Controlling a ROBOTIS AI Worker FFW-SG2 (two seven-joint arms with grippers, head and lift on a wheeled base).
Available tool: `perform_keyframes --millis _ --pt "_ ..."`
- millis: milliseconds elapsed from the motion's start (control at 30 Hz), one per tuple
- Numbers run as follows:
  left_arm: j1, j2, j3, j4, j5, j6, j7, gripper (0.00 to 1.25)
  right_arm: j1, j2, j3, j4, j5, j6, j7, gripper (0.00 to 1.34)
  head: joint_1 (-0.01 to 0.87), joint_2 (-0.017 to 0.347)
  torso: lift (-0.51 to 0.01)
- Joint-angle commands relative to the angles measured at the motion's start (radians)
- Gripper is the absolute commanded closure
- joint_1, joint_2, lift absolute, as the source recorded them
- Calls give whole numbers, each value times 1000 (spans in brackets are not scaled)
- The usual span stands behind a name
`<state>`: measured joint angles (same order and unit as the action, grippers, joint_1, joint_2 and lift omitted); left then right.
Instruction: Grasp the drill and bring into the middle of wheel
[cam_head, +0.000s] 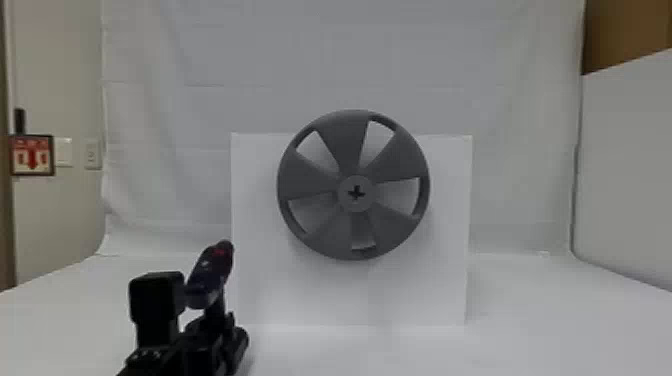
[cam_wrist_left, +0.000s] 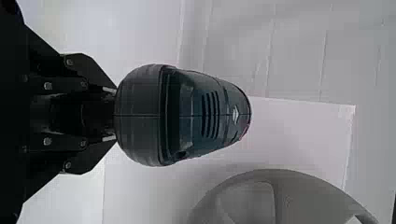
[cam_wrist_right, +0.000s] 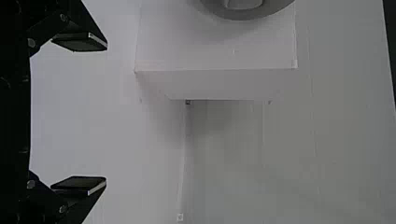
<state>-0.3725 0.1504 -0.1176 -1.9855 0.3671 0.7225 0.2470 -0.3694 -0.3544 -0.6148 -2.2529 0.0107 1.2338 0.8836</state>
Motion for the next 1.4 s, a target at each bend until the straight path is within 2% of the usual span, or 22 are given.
perform_keyframes --millis 0,800,867,1033,1233,1367 --pt "1 0 -5 14 3 0 0 1213 0 0 3 3 0 0 0 266 54 31 -403" --pt "15 2 -17 66 -25 -61 -15 1208 -3 -3 23 13 0 0 0 266 54 31 -403" --pt "15 2 -17 68 -33 -63 -15 1157 -3 -3 26 15 0 0 0 266 54 31 -403" --pt "20 2 -11 71 -42 -74 -15 858 -6 -5 29 16 0 0 0 266 54 31 -403" --pt "21 2 -5 71 -46 -89 -15 576 -3 -5 30 16 0 0 0 266 54 31 -403" --pt "20 2 -4 71 -46 -91 -15 506 -3 -5 30 16 0 0 0 266 54 31 -403"
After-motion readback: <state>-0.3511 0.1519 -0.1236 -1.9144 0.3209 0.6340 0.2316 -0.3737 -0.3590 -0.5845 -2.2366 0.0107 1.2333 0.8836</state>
